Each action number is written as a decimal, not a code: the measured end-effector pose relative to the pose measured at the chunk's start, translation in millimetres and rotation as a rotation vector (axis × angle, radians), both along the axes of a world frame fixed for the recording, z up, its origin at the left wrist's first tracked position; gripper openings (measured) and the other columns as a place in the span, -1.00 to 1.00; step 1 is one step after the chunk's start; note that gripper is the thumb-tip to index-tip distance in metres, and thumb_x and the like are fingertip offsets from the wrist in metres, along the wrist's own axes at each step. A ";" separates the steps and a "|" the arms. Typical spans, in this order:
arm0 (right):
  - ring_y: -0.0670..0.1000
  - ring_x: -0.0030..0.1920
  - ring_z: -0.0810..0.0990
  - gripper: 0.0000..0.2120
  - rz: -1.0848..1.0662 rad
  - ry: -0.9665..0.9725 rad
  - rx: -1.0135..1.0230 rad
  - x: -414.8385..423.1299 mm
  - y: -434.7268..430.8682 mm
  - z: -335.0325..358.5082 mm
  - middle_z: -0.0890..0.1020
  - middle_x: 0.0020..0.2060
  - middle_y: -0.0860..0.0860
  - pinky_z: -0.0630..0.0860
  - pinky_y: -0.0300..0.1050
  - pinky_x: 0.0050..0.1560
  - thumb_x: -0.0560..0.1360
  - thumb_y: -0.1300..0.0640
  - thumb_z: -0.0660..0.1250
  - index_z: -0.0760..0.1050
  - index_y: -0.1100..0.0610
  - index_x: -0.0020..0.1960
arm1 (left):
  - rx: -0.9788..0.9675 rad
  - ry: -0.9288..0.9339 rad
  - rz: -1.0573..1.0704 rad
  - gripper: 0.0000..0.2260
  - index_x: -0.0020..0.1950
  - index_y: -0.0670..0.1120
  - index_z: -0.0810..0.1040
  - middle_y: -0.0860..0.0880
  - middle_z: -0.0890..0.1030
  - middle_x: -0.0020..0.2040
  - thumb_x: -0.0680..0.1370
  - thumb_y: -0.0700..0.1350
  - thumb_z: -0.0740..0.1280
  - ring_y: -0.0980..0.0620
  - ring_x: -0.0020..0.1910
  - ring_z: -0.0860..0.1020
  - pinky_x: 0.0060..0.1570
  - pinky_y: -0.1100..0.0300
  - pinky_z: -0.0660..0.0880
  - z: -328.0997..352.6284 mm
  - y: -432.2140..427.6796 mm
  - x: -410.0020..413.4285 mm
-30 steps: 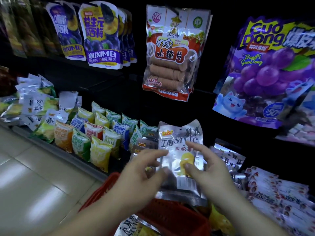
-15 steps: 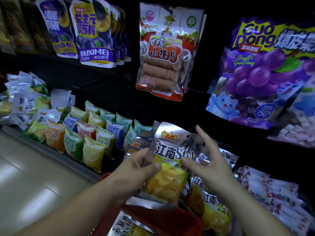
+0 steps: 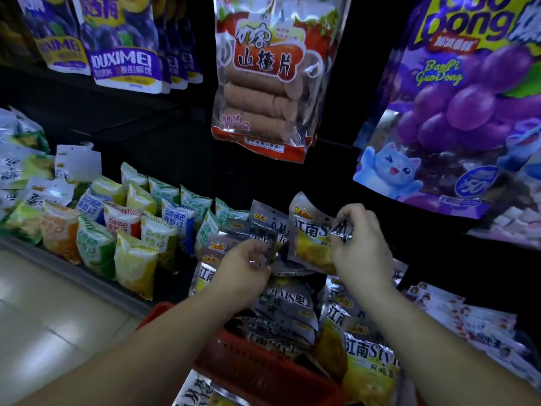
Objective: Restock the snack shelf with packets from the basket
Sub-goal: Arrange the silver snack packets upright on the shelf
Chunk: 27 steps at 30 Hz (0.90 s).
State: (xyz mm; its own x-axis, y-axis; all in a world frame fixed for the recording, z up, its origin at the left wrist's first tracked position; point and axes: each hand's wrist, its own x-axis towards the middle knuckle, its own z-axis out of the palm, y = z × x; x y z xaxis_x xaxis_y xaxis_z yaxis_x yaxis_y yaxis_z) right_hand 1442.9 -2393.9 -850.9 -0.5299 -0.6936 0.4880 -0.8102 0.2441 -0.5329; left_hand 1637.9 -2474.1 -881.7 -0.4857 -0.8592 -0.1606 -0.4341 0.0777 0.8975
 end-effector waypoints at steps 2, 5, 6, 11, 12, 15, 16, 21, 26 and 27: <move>0.08 -0.10 0.47 -0.62 -0.021 0.128 0.069 -11.9 -16.2 -26.6 0.43 -0.04 -0.07 0.33 -0.05 -0.34 0.47 0.21 0.47 0.31 -0.09 0.03 | -0.018 -0.105 -0.090 -0.78 0.22 0.02 0.53 0.01 0.58 0.13 0.62 -0.21 0.35 0.00 -0.01 0.57 -0.09 0.14 0.52 -21.5 -14.4 -11.7; 0.15 -0.15 0.41 -0.61 -0.022 0.133 0.126 -30.5 -34.3 -67.8 0.41 -0.09 -0.05 0.21 -0.04 -0.37 0.39 0.32 0.39 0.26 -0.05 -0.05 | -0.020 -0.173 -0.197 -0.79 0.09 0.10 0.56 0.04 0.59 -0.09 0.59 -0.22 0.35 0.00 -0.20 0.54 -0.10 0.00 0.60 -56.8 -31.4 -25.3; 0.15 -0.19 0.36 -0.61 -0.013 0.109 0.116 -35.8 -39.5 -78.0 0.38 -0.14 -0.04 0.21 -0.02 -0.38 0.37 0.36 0.37 0.26 -0.02 -0.09 | -0.042 -0.196 -0.203 -0.79 0.11 0.11 0.57 0.07 0.59 -0.11 0.59 -0.20 0.36 0.04 -0.26 0.54 -0.16 0.04 0.59 -66.2 -35.8 -28.5; 0.10 -0.20 0.33 -0.65 0.070 -0.007 0.135 -52.4 -54.9 -119.0 0.37 -0.19 -0.03 0.28 0.01 -0.32 0.36 0.45 0.34 0.32 0.05 -0.16 | -0.224 -0.266 -0.197 -0.53 0.47 0.11 0.43 0.03 0.51 0.29 0.57 -0.08 0.40 -0.03 0.07 0.59 0.02 0.16 0.52 -94.8 -53.9 -47.7; 0.11 -0.18 0.37 -0.65 0.098 -0.020 0.182 -53.6 -55.2 -128.2 0.39 -0.17 -0.03 0.33 0.03 -0.30 0.36 0.45 0.35 0.34 0.03 -0.14 | -0.221 -0.265 -0.208 -0.51 0.50 0.11 0.41 0.03 0.52 0.33 0.58 -0.08 0.40 -0.05 0.11 0.60 0.05 0.17 0.52 -99.0 -56.1 -52.1; 0.05 -0.10 0.48 -0.68 0.170 -0.147 0.322 -55.7 -55.0 -150.5 0.46 -0.08 -0.07 0.41 -0.02 -0.20 0.44 0.36 0.38 0.47 -0.05 -0.06 | -0.205 -0.308 -0.275 -0.62 0.40 0.15 0.53 0.00 0.66 0.20 0.60 -0.13 0.35 -0.06 0.00 0.63 -0.06 0.17 0.56 -109.6 -56.2 -66.8; 0.02 -0.08 0.50 -0.73 0.179 -0.195 0.346 -56.7 -56.2 -153.7 0.48 -0.04 -0.09 0.41 -0.09 -0.16 0.49 0.31 0.38 0.51 -0.06 -0.04 | -0.240 -0.347 -0.281 -0.68 0.31 0.14 0.59 -0.03 0.68 0.11 0.60 -0.16 0.32 -0.08 -0.07 0.62 -0.14 0.14 0.55 -112.5 -56.2 -70.7; -0.04 -0.19 0.54 -0.84 0.137 -0.146 0.339 -62.5 -58.6 -140.5 0.56 -0.04 -0.16 0.44 -0.06 -0.25 0.54 0.14 0.33 0.57 -0.13 0.00 | -0.315 -0.294 -0.232 -0.90 0.04 -0.03 0.54 -0.11 0.62 -0.17 0.65 -0.16 0.23 -0.04 -0.34 0.48 -0.36 0.16 0.35 -113.1 -69.2 -73.1; 0.07 0.05 0.53 -0.67 0.018 0.010 0.385 -64.5 -65.8 -122.4 0.52 0.15 -0.08 0.36 -0.10 -0.14 0.58 -0.03 0.31 0.50 -0.14 0.34 | -0.210 -0.111 -0.116 -0.81 0.25 0.02 0.54 0.01 0.65 0.01 0.67 -0.15 0.27 0.03 -0.15 0.60 -0.26 0.18 0.53 -113.2 -86.9 -74.7; 0.09 0.10 0.53 -0.59 0.000 -0.017 0.356 -63.7 -66.7 -121.8 0.46 0.24 -0.05 0.38 -0.10 -0.13 0.58 -0.04 0.32 0.44 -0.11 0.42 | -0.129 -0.062 -0.140 -0.68 0.40 0.05 0.47 -0.01 0.62 0.20 0.66 -0.17 0.27 0.01 0.05 0.62 -0.15 0.10 0.60 -114.8 -86.7 -78.0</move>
State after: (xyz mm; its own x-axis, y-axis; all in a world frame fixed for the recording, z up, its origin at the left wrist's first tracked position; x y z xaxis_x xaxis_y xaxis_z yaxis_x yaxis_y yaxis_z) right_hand 1379.2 -2460.6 -972.7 -0.5357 -0.8187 0.2066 -0.8020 0.4168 -0.4279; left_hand 1559.9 -2560.8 -996.5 -0.5943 -0.7995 -0.0870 -0.4649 0.2533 0.8483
